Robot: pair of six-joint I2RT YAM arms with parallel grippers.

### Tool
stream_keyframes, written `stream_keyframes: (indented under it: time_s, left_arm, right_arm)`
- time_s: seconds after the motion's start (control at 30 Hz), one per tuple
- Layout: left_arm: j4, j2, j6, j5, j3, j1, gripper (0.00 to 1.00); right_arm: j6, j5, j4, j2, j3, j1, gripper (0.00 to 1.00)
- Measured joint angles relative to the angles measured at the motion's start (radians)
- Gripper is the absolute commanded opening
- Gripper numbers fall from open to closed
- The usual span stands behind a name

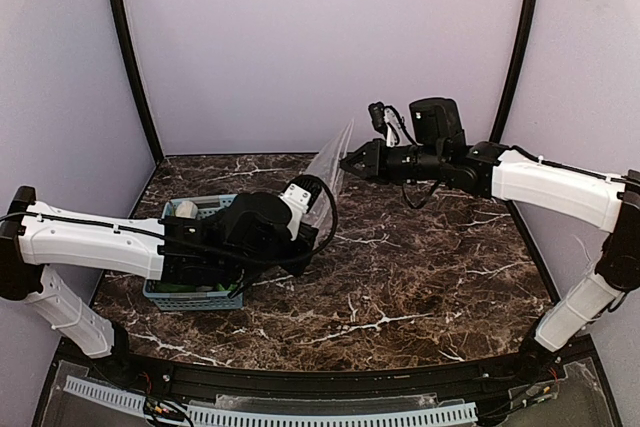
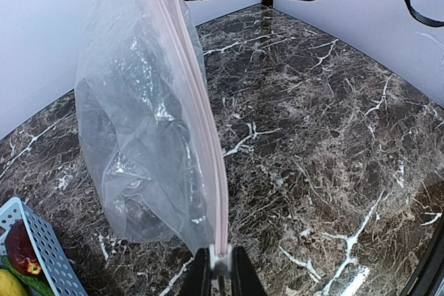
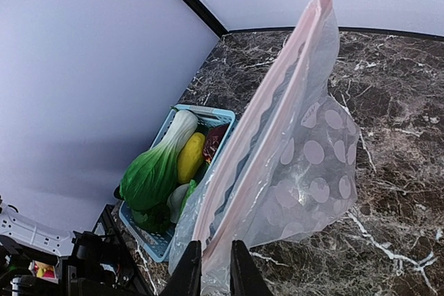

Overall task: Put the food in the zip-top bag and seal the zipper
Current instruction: Pass from the left arm to the right

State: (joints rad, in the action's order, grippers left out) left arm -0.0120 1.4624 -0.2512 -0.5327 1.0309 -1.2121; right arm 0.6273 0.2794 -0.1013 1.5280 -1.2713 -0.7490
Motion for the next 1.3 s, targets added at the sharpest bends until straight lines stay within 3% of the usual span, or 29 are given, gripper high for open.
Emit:
stream_keyframes:
  time_s: [0.53, 0.83, 1.13, 1.3]
  left_arm:
    - [0.0, 0.0, 0.0, 0.01, 0.0, 0.0, 0.01]
    - [0.0, 0.004, 0.001, 0.018, 0.0, 0.0, 0.01]
    - [0.0, 0.016, 0.001, 0.021, -0.005, 0.0, 0.01]
    - [0.0, 0.017, 0.001, 0.028, -0.006, 0.0, 0.01]
  right_arm:
    - [0.003, 0.0, 0.004, 0.035, 0.0, 0.0, 0.21]
    - [0.008, 0.006, 0.004, 0.068, -0.01, 0.0, 0.12]
    - [0.025, 0.04, 0.019, 0.106, -0.019, 0.0, 0.13]
    - [0.035, 0.058, 0.031, 0.124, -0.023, 0.0, 0.03]
